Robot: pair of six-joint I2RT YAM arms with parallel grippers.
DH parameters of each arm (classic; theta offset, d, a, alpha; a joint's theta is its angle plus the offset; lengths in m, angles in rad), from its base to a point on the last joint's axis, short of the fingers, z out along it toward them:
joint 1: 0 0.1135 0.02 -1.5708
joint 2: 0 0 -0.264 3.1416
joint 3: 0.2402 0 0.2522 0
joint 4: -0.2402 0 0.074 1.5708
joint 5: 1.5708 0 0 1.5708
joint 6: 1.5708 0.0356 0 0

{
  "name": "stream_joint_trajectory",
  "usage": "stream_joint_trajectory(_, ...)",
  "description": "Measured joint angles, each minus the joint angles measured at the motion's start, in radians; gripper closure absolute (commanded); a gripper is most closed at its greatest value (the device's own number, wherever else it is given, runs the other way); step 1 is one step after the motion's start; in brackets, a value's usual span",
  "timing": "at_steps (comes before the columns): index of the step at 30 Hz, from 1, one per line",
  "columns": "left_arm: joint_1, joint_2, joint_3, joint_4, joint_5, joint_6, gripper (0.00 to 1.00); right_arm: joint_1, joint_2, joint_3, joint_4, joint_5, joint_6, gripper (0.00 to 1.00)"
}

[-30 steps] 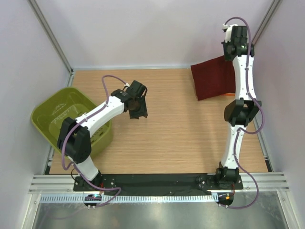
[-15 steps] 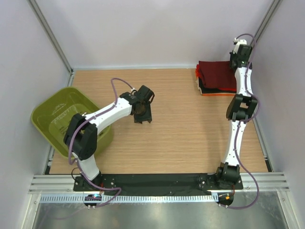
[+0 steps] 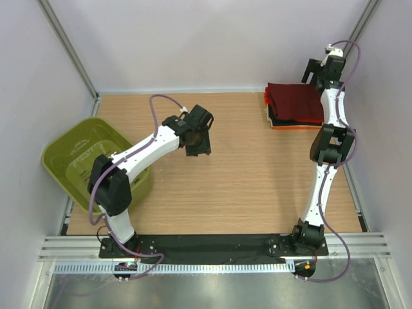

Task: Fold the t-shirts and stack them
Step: Neatly place the folded tshirt to the corner

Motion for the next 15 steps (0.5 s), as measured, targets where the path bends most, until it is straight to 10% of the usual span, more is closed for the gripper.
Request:
stream_joint_trajectory(6, 0.0, -0.012, 0.024, -0.01, 0.002, -0.017, 0.54, 0.022, -0.183, -0.132, -0.075, -0.04, 0.108, 0.22)
stream_joint_trajectory(9, 0.0, -0.032, 0.024, -0.03, 0.002, -0.016, 0.53, 0.046, -0.272, -0.225, -0.096, -0.063, 0.128, 0.56)
stream_joint_trajectory(15, 0.0, -0.129, -0.003, -0.042, -0.004, -0.011, 0.53, 0.067, -0.287, -0.262, -0.1, -0.077, 0.158, 0.76)
